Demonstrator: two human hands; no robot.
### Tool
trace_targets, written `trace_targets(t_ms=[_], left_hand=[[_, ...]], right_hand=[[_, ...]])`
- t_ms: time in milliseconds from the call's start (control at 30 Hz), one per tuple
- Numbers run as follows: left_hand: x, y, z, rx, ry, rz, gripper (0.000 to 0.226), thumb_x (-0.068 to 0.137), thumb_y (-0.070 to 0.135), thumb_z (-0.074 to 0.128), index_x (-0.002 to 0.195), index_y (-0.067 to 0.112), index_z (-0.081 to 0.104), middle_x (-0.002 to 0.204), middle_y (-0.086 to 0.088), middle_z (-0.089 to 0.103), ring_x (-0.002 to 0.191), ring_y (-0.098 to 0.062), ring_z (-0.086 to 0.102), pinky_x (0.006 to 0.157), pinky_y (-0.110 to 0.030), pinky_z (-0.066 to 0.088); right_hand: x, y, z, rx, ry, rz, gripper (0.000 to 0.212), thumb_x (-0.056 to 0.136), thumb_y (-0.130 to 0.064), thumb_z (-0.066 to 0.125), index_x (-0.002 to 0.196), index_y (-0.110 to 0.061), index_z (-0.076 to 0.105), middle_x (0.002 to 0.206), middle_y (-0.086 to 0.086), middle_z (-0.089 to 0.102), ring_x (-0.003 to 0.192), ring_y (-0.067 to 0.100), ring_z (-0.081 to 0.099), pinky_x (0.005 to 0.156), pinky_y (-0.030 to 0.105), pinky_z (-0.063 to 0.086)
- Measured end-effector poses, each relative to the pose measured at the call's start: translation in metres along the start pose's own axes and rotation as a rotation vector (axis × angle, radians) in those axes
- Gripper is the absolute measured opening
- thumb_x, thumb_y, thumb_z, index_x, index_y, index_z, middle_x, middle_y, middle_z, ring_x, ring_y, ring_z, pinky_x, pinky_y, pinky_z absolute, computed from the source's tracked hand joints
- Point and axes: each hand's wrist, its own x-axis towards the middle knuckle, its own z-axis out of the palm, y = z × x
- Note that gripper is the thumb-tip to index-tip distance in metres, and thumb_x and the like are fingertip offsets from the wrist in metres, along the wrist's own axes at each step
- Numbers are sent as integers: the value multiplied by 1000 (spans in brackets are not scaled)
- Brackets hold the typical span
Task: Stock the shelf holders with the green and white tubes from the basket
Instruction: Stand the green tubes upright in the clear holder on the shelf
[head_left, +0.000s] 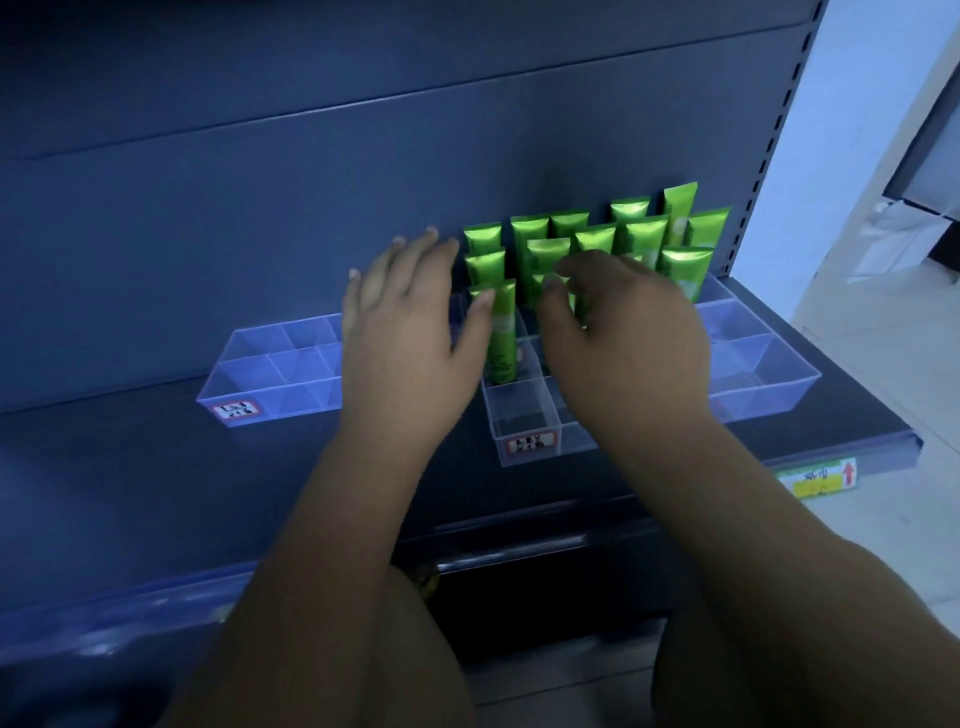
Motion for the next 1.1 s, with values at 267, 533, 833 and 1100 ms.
trace_targets(t_ms=[267, 533, 833, 1100], left_hand=[[-98, -41, -84, 174, 130, -308, 66, 101, 51, 37, 155, 12, 38, 164, -5, 35, 155, -25, 24, 126, -51, 16], [-245, -107, -193, 458, 142, -618, 67, 97, 51, 37, 150, 11, 45, 159, -8, 44, 150, -31, 34, 120, -59, 27], [-438, -158, -270, 682, -2, -1133, 69, 98, 58, 36, 150, 14, 45, 159, -7, 43, 149, -31, 34, 123, -55, 24], [-519, -209, -243, 500, -39, -1408, 55, 102, 44, 51, 148, 13, 45, 157, -5, 44, 151, -29, 31, 122, -49, 31]], right_hand=[[-59, -94, 36, 157, -261, -304, 55, 101, -45, 42, 146, -14, 50, 146, 4, 55, 139, 26, 45, 113, 44, 39], [-181, -217, 65, 342, -648, -617, 60, 102, -48, 33, 154, -19, 39, 157, 4, 43, 147, 27, 35, 118, 44, 33], [-314, -336, 129, 460, -1000, -736, 56, 104, -44, 41, 152, -15, 41, 146, 8, 53, 134, 29, 46, 103, 44, 44], [-390, -343, 207, 236, -1265, -708, 37, 101, -37, 48, 128, -14, 56, 123, 7, 61, 116, 31, 55, 86, 41, 47]])
